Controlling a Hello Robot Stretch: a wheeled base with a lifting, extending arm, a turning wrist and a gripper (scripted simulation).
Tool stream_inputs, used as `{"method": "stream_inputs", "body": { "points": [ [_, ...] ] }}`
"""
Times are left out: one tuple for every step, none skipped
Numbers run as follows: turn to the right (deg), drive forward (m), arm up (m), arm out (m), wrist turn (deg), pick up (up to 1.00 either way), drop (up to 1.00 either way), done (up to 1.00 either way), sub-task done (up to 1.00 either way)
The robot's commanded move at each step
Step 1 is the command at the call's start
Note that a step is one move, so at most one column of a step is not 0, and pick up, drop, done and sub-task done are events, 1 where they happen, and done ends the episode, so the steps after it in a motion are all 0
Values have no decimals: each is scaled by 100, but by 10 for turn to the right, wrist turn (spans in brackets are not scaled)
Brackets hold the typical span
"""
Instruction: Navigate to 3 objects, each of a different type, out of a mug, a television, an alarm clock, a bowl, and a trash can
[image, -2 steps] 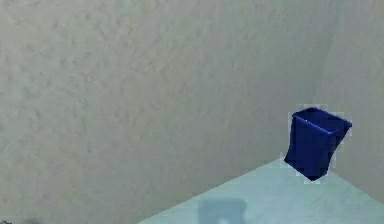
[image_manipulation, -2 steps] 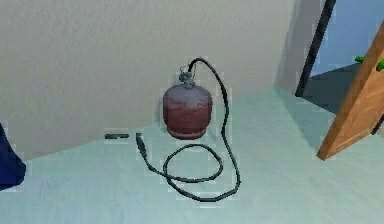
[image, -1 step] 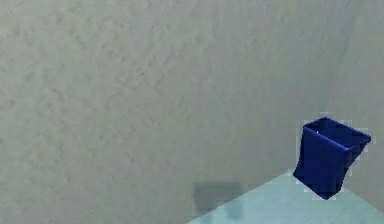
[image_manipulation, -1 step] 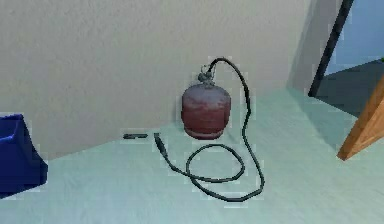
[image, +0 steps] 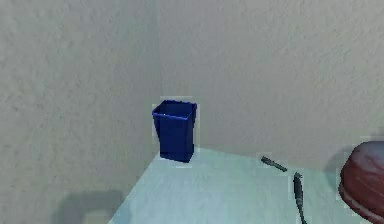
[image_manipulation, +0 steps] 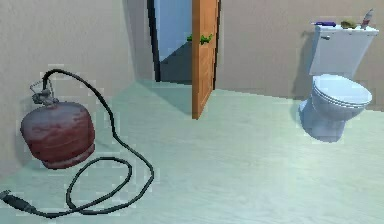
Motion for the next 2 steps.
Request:
{"method": "stream_inputs", "body": {
  "points": [
    [30, 0, 0, 0, 0, 0, 0, 0, 0],
    [0, 90, 0, 0, 0, 0, 0, 0, 0]
  ]
}}
